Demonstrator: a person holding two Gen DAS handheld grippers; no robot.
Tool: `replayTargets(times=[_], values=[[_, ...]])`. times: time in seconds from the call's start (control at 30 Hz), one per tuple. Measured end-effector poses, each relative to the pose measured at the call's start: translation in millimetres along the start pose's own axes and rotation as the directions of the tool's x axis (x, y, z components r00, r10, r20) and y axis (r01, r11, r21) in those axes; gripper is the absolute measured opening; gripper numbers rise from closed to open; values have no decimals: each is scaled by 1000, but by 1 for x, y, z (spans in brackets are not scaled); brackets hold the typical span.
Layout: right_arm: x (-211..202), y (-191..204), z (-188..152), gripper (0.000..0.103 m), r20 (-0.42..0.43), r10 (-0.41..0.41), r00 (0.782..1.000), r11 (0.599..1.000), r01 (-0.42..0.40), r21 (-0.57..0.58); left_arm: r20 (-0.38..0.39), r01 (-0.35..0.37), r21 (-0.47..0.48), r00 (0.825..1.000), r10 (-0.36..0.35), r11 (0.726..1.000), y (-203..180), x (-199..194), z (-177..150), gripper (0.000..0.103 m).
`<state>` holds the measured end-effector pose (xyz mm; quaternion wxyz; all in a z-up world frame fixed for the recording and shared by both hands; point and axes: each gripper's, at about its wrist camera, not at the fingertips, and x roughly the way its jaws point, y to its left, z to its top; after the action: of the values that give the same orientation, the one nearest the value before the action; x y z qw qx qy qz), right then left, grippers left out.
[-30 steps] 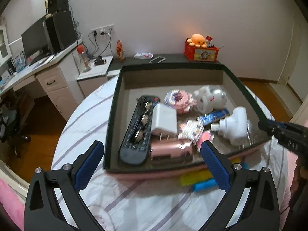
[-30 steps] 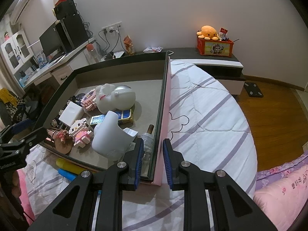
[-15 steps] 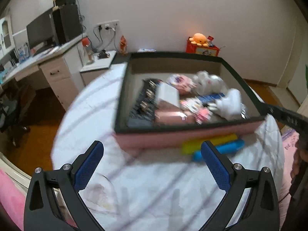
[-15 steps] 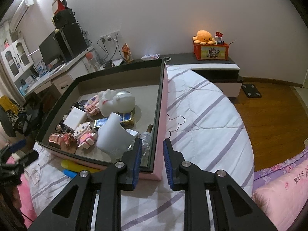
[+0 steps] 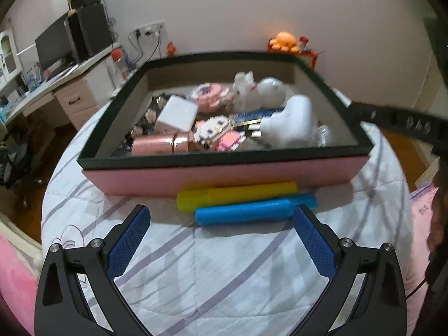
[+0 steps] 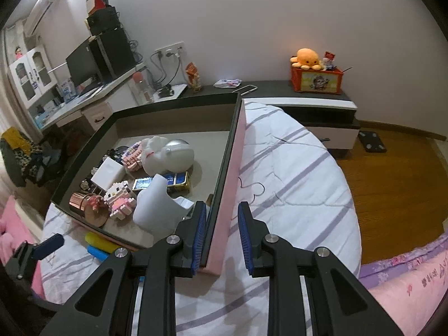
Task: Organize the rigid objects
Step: 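Withdraw the left gripper from the box and lower it toward the highlighters, then grasp the blue highlighter with the left gripper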
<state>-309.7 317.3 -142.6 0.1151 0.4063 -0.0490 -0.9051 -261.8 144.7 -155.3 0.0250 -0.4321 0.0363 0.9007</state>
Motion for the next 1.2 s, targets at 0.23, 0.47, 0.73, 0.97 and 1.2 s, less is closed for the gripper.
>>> replayTargets(times=[0.23,0.47,0.73,0.97,1.2], values=[[10,-14,13,31,-21,64,998,998,-64,19,-46,18,26,999,-17,999,-18,12,-3,103],[5,-18,14,31,-11,105,994,994,-104,24,-45,-19,18,999,20,1000,-34,18,0,103],[5,-23,8,42,-10,120,993,993,-120,20,-83,-71,-52,994,67,996,-40,27,3,103],[5,-20,8,42,-7,131,991,991,-131,4,-72,-69,-92,995,63,993,-36,31,6,103],[9,-19,6,42,-17,125,992,992,-124,5,-60,-127,-47,990,124,991,-33,30,5,103]])
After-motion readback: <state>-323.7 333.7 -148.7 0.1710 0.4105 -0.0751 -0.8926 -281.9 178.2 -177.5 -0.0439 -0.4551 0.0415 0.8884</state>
